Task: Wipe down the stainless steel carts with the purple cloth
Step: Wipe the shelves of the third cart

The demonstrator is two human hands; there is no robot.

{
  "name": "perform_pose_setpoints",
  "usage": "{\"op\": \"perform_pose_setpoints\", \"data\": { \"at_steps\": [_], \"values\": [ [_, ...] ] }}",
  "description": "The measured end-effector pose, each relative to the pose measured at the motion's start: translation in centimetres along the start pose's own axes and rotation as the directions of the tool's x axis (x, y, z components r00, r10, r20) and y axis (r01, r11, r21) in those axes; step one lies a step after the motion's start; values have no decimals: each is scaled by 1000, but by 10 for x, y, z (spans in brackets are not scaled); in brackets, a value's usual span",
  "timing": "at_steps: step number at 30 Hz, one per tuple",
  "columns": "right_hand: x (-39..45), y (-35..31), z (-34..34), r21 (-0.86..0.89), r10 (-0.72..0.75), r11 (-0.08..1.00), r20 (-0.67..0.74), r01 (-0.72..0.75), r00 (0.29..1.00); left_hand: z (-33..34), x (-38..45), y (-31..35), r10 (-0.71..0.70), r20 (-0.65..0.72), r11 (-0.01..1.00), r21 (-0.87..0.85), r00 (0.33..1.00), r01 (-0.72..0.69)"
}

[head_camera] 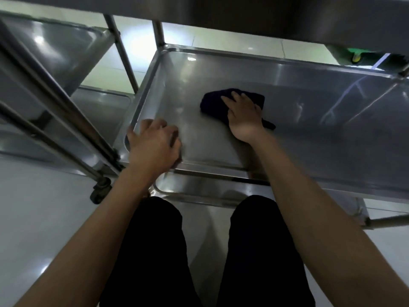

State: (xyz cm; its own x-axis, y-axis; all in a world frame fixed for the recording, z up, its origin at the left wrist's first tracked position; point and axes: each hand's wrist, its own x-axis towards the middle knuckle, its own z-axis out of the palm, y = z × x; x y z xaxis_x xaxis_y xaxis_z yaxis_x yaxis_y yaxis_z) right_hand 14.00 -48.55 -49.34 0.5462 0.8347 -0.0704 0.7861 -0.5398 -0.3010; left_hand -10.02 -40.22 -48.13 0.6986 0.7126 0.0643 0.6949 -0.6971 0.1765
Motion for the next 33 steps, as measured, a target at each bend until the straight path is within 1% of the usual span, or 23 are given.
{"op": "perform_pose_setpoints", "data": {
  "at_steps": [3,5,11,14,18,22,25,29,33],
  "values": [
    [18,-43,17,17,-86,996,3,85,996,0,-5,-17,25,63,999,-26,998,-24],
    [30,-71,27,17,-150,989,6,150,989,1,-5,-25,23,82,1000,-15,996,-22],
    [69,-156,45,15,-337,941,94,337,937,6,-4,-46,27,80,999,26,996,-29],
    [79,-173,47,26,-376,926,128,375,918,5,-2,-53,19,72,999,36,997,-22],
    [75,-165,45,31,-384,923,104,383,917,3,-1,-53,21,89,999,44,996,-25],
    [56,-139,42,36,-342,940,64,340,938,3,-3,-46,9,81,1000,22,997,-10],
    [34,-104,33,45,-276,961,52,274,960,2,-2,-44,16,68,1000,6,998,-16],
    [-2,-50,14,44,-190,981,63,188,980,-3,5,-42,7,95,1000,-30,995,-4],
    [-45,0,-4,64,-114,992,29,112,993,-8,7,-31,-28,113,999,35,993,24]
  ]
}}
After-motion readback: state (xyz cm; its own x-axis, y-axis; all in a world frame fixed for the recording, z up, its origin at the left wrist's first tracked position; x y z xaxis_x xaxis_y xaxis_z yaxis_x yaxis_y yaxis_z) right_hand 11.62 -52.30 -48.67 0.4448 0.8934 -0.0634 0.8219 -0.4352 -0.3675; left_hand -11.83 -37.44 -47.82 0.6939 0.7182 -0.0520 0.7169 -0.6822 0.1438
